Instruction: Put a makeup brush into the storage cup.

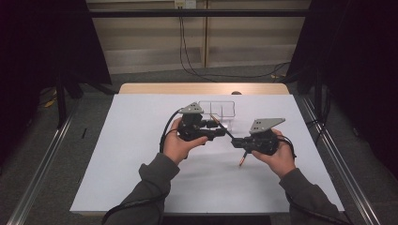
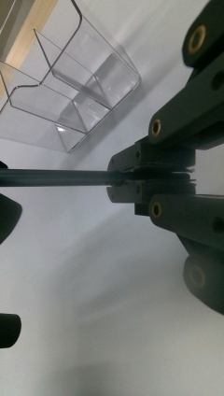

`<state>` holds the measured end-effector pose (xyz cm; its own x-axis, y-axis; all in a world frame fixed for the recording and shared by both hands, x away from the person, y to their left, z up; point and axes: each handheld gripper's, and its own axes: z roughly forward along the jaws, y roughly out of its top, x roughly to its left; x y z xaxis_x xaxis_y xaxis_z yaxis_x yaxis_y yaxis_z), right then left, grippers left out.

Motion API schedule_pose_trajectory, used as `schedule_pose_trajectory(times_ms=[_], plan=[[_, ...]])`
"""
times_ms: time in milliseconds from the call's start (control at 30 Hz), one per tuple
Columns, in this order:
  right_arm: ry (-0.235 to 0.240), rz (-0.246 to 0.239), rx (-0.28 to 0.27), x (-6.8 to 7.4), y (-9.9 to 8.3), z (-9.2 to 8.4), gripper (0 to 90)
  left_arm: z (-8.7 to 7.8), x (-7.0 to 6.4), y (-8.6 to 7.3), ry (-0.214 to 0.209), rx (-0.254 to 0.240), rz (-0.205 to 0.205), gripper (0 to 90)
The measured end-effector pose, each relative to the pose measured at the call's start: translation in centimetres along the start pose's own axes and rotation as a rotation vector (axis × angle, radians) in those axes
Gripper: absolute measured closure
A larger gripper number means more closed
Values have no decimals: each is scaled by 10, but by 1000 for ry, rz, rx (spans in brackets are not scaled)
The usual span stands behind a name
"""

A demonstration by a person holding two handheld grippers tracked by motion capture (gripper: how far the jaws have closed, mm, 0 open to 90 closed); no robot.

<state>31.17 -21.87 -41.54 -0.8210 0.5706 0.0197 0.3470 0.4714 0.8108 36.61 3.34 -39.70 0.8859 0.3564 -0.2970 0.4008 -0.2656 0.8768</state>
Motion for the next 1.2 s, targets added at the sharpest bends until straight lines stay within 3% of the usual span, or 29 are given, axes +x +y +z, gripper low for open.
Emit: schedule_pose_trajectory(times_ms=[467,667,1200], plan=[[4,31,-22,0,4,0,856,7,-2,-3,-53,-13,-48,719],[9,48,-38,-1,5,0,856,11,-5,-4,-49,-32,-45,745],[14,85,-39,0,6,5,854,16,-6,-3,-95,-78,-80,818]])
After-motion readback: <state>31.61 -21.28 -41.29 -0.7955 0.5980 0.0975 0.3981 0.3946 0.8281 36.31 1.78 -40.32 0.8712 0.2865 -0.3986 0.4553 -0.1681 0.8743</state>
